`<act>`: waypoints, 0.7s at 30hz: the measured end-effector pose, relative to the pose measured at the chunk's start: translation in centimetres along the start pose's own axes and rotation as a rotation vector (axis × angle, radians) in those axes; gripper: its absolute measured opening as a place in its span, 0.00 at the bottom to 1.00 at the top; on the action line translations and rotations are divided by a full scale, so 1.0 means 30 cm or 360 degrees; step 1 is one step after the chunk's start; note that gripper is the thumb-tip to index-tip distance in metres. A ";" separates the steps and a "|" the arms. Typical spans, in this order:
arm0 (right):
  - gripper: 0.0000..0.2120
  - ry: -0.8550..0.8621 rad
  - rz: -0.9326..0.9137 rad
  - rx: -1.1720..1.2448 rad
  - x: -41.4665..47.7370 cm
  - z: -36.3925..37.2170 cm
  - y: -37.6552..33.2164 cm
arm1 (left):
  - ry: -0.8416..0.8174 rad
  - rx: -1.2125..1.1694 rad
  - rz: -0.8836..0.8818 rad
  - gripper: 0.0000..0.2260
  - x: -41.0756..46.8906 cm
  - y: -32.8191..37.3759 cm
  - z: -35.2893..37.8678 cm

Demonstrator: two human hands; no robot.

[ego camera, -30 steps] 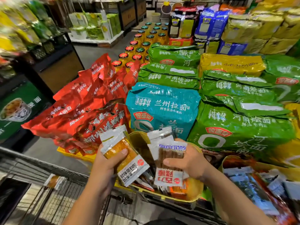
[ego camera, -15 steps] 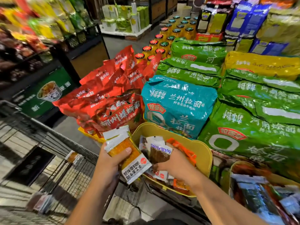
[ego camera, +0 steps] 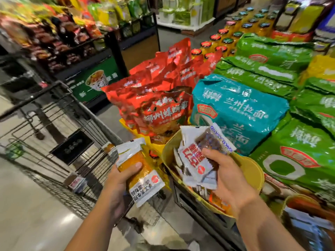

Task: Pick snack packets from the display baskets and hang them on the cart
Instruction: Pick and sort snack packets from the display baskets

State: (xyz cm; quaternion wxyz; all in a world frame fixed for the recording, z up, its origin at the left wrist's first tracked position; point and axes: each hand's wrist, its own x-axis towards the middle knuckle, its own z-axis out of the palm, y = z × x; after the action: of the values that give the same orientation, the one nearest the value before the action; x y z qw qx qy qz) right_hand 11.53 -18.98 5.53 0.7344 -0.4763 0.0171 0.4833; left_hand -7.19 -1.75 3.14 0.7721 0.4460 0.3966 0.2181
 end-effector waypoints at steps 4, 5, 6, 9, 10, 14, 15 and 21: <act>0.16 -0.0181 0.0091 -0.0020 0.019 0.058 0.048 | 0.0117 -0.0011 0.0080 0.24 -0.029 0.036 -0.080; 0.17 -0.0227 0.0102 -0.0038 0.028 0.085 0.066 | 0.0172 -0.0024 0.0101 0.22 -0.032 0.039 -0.117; 0.19 -0.0243 0.0126 -0.0071 0.037 0.117 0.082 | 0.0227 -0.0038 0.0104 0.22 -0.031 0.037 -0.165; 0.17 -0.0325 0.0239 -0.0056 0.066 0.215 0.139 | 0.0409 -0.0137 0.0071 0.33 -0.030 0.029 -0.317; 0.15 -0.0357 0.0290 -0.0068 0.077 0.255 0.162 | 0.0458 -0.0183 0.0062 0.35 -0.033 0.028 -0.371; 0.29 -0.0454 0.0424 -0.0093 0.126 0.407 0.283 | 0.0580 -0.0353 0.0073 0.28 -0.042 0.036 -0.579; 0.31 -0.0462 0.0446 -0.0066 0.141 0.450 0.321 | 0.0585 -0.0391 0.0096 0.26 -0.044 0.047 -0.633; 0.38 -0.0532 0.0590 -0.0050 0.199 0.736 0.553 | 0.0585 -0.0493 0.0173 0.24 -0.049 0.152 -0.995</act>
State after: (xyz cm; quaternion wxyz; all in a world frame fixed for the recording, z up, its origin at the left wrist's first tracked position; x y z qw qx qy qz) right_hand -6.94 2.28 3.36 0.6183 -0.3897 -0.0252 0.6820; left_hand -32.07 14.94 -0.91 0.7333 0.2957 0.4677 0.3950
